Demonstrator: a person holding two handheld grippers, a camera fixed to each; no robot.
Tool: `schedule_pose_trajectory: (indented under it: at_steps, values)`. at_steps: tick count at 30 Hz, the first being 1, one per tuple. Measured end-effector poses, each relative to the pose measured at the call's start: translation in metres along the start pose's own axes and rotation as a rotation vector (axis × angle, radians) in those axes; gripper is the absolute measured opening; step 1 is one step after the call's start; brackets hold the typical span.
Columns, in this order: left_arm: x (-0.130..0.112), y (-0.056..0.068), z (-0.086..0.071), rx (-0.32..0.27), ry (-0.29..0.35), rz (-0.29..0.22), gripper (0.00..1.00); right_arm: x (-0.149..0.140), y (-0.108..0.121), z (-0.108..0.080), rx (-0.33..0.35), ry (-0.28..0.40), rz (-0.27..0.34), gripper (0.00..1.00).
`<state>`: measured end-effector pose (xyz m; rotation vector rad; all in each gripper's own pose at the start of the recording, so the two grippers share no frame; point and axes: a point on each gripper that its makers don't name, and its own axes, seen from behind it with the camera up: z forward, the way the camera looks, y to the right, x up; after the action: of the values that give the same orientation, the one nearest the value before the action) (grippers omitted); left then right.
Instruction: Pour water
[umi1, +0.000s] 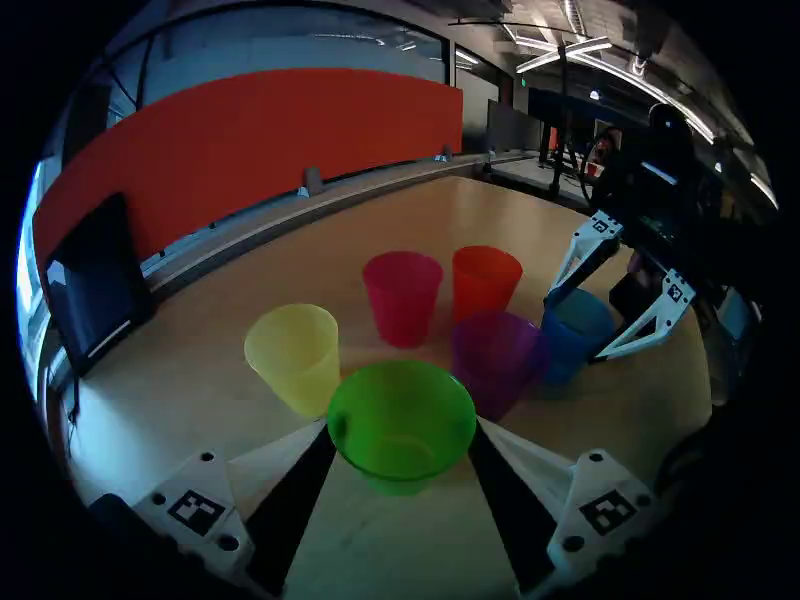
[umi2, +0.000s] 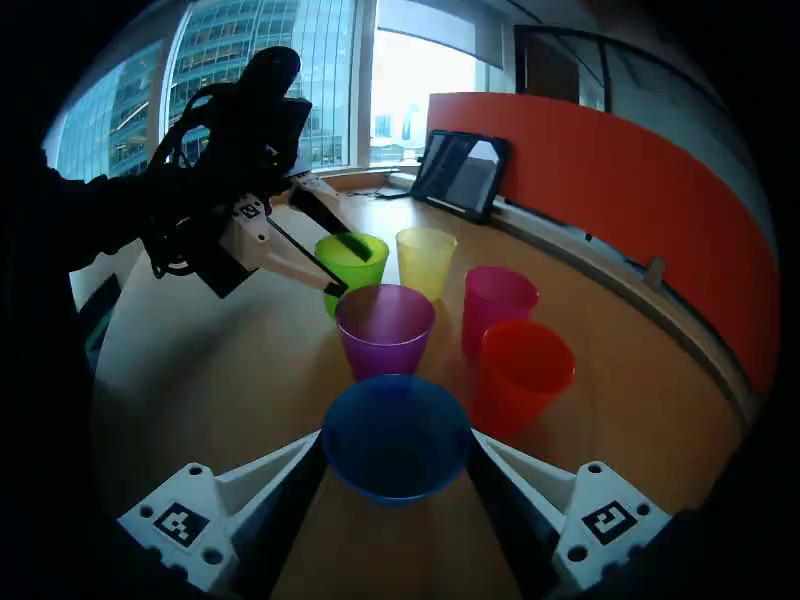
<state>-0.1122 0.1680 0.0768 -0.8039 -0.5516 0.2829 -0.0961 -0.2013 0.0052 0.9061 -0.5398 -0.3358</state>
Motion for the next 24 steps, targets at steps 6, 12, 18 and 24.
schedule_pose_trajectory:
  at_steps: [6,12,18,24]
  values:
    - [0.008,0.003,-0.015,0.014,0.030,0.001,0.87,-0.001,-0.005,-0.003,0.005,0.005,0.013,0.92]
    - [0.020,0.004,-0.033,0.034,0.076,-0.015,0.87,0.008,-0.011,-0.012,0.002,0.029,0.016,0.92]
    - [0.036,0.006,-0.055,0.061,0.144,-0.019,0.87,0.026,-0.013,-0.028,-0.022,0.075,0.013,0.93]
    - [0.054,0.007,-0.077,0.090,0.220,-0.016,0.87,0.048,-0.012,-0.046,-0.052,0.135,0.020,0.93]
